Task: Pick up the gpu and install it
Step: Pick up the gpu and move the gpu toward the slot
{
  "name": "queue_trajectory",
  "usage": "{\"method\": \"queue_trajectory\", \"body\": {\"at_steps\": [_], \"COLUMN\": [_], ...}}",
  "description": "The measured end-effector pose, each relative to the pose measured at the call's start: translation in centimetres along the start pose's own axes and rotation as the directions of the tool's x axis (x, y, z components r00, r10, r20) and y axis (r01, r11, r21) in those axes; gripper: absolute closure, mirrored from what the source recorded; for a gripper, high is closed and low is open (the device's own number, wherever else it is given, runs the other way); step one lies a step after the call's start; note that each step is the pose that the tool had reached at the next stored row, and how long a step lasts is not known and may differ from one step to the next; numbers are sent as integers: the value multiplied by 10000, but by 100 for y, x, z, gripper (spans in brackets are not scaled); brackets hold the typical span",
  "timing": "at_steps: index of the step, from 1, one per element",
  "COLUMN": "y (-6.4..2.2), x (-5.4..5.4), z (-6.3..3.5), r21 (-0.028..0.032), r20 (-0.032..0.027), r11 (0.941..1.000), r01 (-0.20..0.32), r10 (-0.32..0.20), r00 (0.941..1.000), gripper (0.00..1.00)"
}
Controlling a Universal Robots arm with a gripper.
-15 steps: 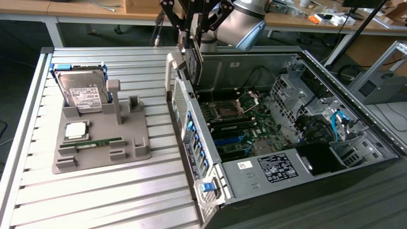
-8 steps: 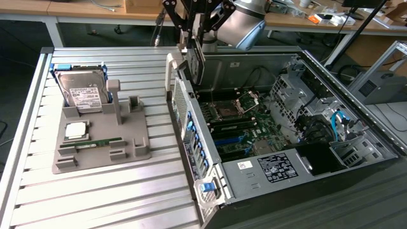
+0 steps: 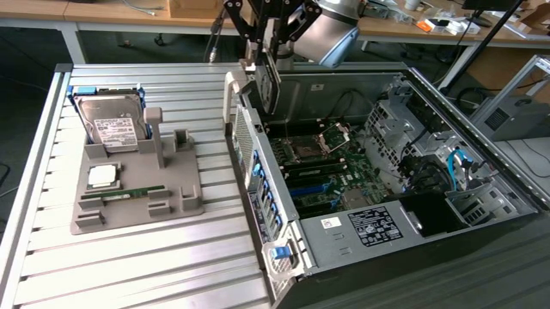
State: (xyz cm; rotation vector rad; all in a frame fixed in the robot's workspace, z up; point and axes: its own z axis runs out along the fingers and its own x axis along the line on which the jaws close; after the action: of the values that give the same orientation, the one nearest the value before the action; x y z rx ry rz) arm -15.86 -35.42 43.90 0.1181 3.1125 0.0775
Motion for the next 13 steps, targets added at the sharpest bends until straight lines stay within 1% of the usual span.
{"method": "queue_trajectory", "body": {"at_steps": [13], "y": [6], "x": [-76], "z": [2], "r21": [2], "r20": [-1], "r11": [10000], "r01": [0], "r10": [0], "r00": [10000], "gripper": [73]}}
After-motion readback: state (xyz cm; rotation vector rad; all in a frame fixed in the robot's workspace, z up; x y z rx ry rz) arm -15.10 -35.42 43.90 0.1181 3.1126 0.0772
